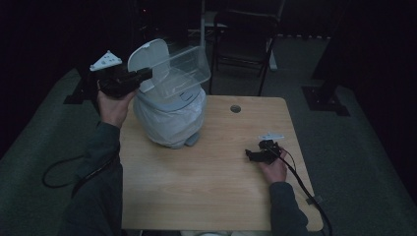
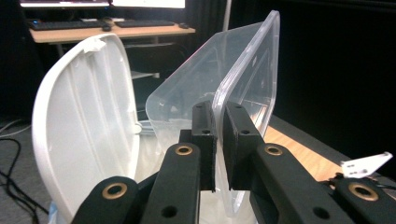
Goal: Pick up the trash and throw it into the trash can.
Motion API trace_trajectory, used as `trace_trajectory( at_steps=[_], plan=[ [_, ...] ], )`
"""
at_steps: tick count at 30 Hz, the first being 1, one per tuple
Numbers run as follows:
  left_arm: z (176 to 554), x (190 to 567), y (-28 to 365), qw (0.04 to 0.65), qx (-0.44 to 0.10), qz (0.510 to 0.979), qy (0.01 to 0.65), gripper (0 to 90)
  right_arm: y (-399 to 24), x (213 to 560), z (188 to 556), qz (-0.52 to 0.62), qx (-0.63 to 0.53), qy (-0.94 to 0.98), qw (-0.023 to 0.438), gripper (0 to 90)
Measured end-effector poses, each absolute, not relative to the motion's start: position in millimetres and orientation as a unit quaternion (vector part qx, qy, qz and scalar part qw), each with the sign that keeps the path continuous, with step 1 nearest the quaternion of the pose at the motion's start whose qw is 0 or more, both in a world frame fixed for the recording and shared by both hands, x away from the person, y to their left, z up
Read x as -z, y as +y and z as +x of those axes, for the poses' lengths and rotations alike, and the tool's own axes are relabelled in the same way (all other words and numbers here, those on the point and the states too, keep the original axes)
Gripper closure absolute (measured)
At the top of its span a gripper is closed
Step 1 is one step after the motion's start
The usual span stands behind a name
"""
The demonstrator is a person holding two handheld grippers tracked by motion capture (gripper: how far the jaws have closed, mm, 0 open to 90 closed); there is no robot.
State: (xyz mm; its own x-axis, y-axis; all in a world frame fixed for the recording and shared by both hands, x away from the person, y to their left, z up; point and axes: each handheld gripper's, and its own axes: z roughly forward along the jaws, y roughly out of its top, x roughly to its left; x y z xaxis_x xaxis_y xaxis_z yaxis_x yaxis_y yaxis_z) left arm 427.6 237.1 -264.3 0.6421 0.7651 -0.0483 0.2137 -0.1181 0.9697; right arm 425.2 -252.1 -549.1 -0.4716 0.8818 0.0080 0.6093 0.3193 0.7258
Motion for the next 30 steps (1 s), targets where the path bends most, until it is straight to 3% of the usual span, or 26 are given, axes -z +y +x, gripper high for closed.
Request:
trace_trajectory(
  at_steps=[14, 17, 21, 30],
  plan=[
    [430.9, 274.7, 234.0, 0.561, -0.284, 0.684, 0.369, 85.3, -252.1, 549.1, 425.2, 0.474, -0.341, 0.787, 0.200, 13.9],
    [438.0, 283.8, 231.5, 0.551, -0.267, 0.694, 0.379, 84.8, -252.1, 549.1, 425.0, 0.474, -0.340, 0.787, 0.200, 13.9],
    [447.8, 306.0, 227.4, 0.493, -0.253, 0.733, 0.394, 72.5, -252.1, 549.1, 424.7, 0.474, -0.340, 0.787, 0.201, 13.9],
    [443.9, 315.0, 242.0, 0.502, -0.252, 0.724, 0.400, 68.8, -252.1, 549.3, 424.8, 0.474, -0.341, 0.787, 0.201, 13.9]
  ],
)
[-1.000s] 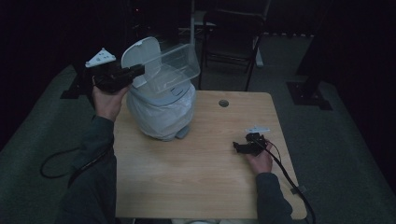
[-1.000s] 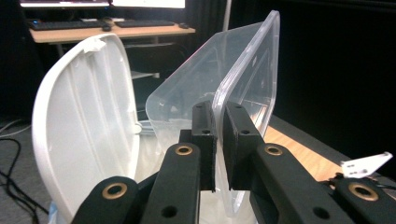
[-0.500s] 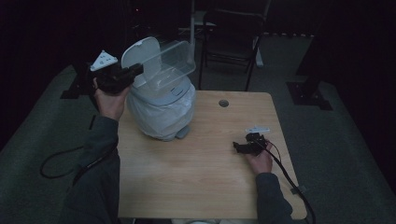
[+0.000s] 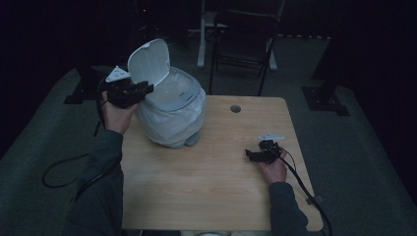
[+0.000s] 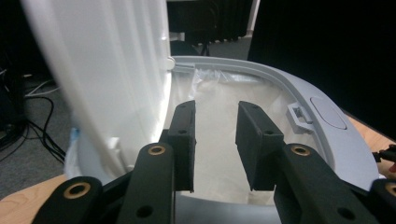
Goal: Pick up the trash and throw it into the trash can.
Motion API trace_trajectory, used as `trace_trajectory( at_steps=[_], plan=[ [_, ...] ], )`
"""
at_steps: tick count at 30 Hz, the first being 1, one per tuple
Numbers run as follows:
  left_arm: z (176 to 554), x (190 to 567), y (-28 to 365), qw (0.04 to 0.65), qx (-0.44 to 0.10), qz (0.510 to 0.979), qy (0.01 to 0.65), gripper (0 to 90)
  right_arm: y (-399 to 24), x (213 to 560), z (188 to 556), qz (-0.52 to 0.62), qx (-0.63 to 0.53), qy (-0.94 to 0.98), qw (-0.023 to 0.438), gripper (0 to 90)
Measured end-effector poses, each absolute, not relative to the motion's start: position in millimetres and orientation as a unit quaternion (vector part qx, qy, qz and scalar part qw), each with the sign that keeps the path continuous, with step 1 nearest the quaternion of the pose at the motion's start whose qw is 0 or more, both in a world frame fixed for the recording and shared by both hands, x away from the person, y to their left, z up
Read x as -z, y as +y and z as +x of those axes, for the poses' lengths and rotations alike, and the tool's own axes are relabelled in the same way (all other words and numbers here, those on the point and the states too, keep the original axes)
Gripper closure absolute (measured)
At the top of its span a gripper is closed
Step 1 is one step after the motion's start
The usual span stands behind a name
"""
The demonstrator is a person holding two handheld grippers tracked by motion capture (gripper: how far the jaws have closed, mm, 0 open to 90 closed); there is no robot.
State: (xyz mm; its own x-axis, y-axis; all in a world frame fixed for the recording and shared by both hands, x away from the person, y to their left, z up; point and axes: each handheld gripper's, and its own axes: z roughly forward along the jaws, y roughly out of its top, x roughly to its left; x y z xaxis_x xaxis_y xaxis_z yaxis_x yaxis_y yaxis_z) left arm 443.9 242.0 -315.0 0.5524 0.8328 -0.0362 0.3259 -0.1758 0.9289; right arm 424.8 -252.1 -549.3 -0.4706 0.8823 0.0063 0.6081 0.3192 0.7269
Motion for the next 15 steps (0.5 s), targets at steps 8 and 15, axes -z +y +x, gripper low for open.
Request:
trace_trajectory(
  at_steps=[8, 15],
  plan=[
    [435.2, 312.3, 257.7, 0.512, -0.263, 0.711, 0.404, 65.3, -252.0, 549.2, 424.6, 0.475, -0.341, 0.786, 0.201, 13.9],
    [426.7, 313.8, 274.5, 0.522, -0.276, 0.697, 0.408, 64.3, -252.0, 549.2, 424.6, 0.475, -0.341, 0.786, 0.201, 13.9]
  ],
)
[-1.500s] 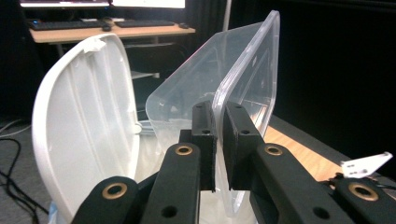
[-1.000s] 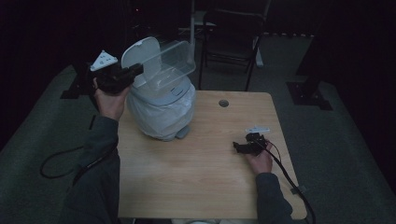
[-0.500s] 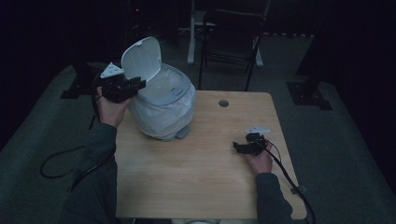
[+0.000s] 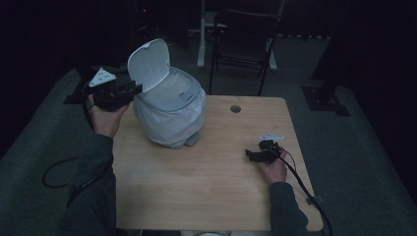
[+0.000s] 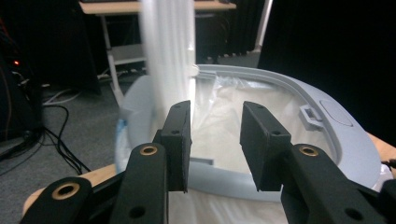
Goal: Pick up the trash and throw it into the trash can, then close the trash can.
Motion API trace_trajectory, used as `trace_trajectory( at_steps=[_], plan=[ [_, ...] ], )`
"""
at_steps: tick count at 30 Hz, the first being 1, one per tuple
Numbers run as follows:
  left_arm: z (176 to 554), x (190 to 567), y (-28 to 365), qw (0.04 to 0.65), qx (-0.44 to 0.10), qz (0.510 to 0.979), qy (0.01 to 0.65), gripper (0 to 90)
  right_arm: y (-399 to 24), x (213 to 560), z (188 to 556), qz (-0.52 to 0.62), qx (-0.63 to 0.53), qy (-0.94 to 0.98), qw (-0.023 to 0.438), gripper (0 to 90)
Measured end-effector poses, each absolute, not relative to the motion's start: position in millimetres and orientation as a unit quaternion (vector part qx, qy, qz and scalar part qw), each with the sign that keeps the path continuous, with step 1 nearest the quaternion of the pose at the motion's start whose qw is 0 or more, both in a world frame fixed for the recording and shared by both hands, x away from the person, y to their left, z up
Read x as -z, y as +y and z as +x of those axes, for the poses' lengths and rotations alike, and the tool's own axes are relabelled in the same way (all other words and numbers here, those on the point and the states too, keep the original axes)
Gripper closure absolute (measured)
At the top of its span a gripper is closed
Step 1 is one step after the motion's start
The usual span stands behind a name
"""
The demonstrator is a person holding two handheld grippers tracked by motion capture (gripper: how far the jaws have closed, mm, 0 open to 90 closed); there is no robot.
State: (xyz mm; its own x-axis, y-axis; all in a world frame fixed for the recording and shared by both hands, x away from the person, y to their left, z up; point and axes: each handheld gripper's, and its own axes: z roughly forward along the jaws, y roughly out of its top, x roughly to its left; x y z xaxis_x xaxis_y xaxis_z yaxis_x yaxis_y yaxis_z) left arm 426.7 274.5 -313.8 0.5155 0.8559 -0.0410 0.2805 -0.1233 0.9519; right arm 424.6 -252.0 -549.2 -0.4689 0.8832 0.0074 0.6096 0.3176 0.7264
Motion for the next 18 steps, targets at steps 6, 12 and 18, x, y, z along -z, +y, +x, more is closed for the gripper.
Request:
trace_trajectory(
  at_steps=[6, 12, 18],
  plan=[
    [425.7, 315.4, 288.6, 0.529, -0.278, 0.682, 0.422, 62.9, -252.0, 549.2, 424.3, 0.475, -0.340, 0.786, 0.201, 13.9],
    [428.3, 317.1, 297.1, 0.534, -0.281, 0.667, 0.436, 60.8, -251.9, 549.2, 424.3, 0.475, -0.340, 0.786, 0.201, 13.9],
    [437.7, 317.3, 308.7, 0.542, -0.279, 0.643, 0.463, 57.9, -251.9, 549.2, 424.3, 0.475, -0.340, 0.786, 0.201, 13.9]
  ],
)
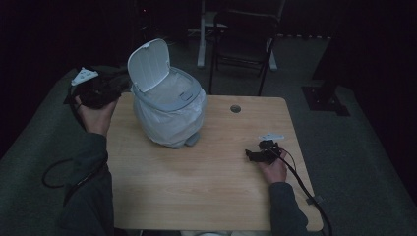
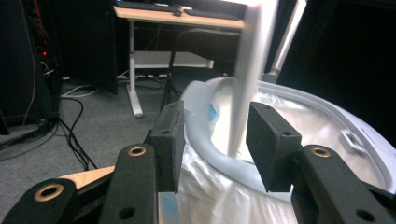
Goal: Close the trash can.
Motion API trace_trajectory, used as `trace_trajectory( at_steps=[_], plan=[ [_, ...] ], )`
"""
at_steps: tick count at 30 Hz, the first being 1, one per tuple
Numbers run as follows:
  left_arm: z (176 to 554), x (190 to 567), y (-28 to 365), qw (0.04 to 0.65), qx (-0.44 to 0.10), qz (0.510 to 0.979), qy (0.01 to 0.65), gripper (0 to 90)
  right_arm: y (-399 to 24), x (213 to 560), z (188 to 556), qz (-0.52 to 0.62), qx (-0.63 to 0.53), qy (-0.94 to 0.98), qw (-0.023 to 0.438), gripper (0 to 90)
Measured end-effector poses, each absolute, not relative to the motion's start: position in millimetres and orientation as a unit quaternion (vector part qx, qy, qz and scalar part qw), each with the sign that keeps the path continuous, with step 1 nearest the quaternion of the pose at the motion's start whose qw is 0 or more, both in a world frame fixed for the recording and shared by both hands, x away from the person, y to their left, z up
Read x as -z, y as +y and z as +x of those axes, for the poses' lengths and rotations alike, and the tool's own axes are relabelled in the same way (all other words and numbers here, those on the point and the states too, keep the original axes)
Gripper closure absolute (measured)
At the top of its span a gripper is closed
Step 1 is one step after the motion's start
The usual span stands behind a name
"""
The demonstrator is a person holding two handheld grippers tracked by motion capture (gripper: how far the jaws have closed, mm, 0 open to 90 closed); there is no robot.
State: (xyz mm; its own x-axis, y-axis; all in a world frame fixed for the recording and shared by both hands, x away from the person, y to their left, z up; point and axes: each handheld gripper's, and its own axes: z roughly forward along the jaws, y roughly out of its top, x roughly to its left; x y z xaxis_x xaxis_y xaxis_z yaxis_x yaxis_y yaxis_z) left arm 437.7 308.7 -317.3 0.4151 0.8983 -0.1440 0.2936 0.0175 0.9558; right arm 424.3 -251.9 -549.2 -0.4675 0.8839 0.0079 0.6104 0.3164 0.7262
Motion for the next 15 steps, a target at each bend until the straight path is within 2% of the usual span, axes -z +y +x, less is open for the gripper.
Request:
trace_trajectory(
  at_steps=[15],
  plan=[
    [455.3, 316.5, 308.2, 0.554, -0.257, 0.631, 0.479, 57.3, -252.1, 549.2, 424.4, 0.474, -0.340, 0.787, 0.201, 13.9]
  ],
)
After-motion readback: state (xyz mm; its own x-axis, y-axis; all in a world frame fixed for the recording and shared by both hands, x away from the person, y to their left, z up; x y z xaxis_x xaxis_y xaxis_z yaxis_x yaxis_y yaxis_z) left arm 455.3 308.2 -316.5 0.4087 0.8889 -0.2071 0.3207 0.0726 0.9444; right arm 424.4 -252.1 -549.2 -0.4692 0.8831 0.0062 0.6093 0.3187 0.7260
